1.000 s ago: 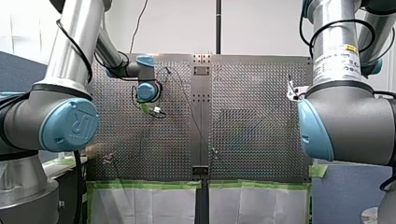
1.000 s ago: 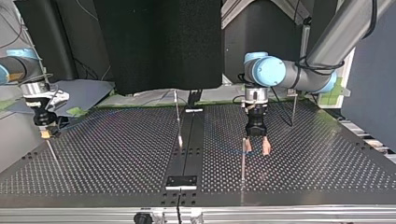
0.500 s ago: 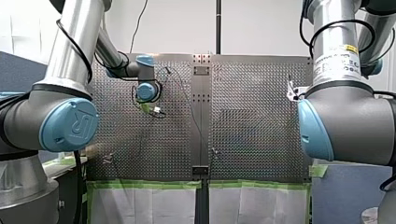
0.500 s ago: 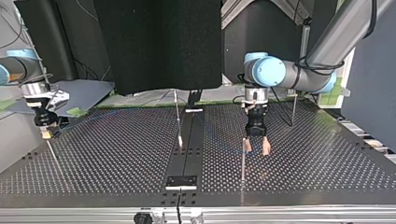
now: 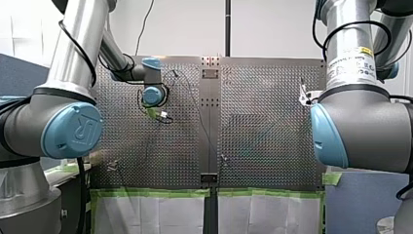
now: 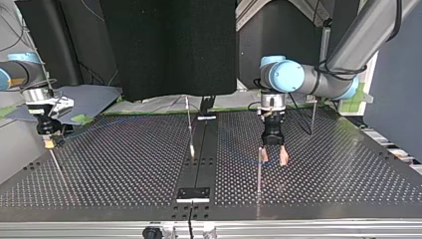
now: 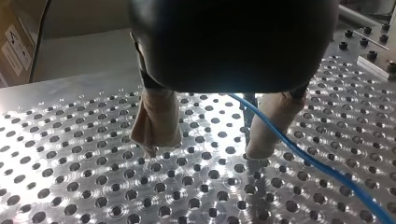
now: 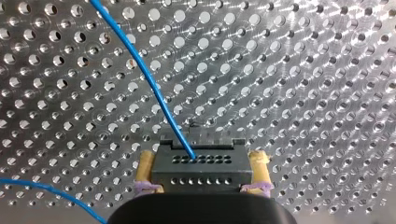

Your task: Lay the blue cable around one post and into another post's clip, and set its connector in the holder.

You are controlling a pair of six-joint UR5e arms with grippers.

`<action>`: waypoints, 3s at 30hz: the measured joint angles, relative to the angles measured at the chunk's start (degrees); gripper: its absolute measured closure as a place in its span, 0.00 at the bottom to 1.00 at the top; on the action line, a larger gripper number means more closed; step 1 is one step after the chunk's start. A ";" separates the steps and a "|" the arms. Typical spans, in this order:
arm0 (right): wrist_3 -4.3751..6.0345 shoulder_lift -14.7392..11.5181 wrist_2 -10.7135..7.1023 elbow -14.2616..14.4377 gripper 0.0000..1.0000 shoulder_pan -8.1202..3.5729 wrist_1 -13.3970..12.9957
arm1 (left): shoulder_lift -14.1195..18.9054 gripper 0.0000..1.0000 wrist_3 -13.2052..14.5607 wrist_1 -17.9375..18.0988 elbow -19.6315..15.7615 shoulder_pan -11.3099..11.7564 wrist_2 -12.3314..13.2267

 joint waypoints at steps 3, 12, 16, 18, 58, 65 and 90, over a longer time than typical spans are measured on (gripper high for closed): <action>-0.01 0.04 0.00 -0.02 0.76 0.00 0.05 | 0.00 0.00 0.00 0.03 0.01 0.00 0.01; -0.06 0.11 0.04 0.02 0.69 -0.01 0.00 | 0.00 0.00 -0.02 0.17 0.00 0.01 0.01; -0.11 0.13 0.10 0.02 0.30 -0.01 -0.05 | 0.00 0.00 -0.07 0.16 0.00 0.03 0.01; -0.15 0.14 0.14 0.02 0.24 -0.01 -0.06 | 0.00 0.00 -0.08 0.17 0.00 0.04 -0.01; 3.23 0.14 0.18 0.02 0.00 0.01 -1.03 | 0.00 0.00 0.24 -0.03 0.00 0.01 -0.07; 3.93 0.13 0.17 0.02 0.00 0.14 -1.24 | 0.03 0.00 2.26 -1.60 0.00 0.01 -1.72; 4.90 0.12 0.37 -0.07 0.00 -0.01 -2.18 | 1.47 0.00 10.00 -4.11 0.38 -0.18 -4.62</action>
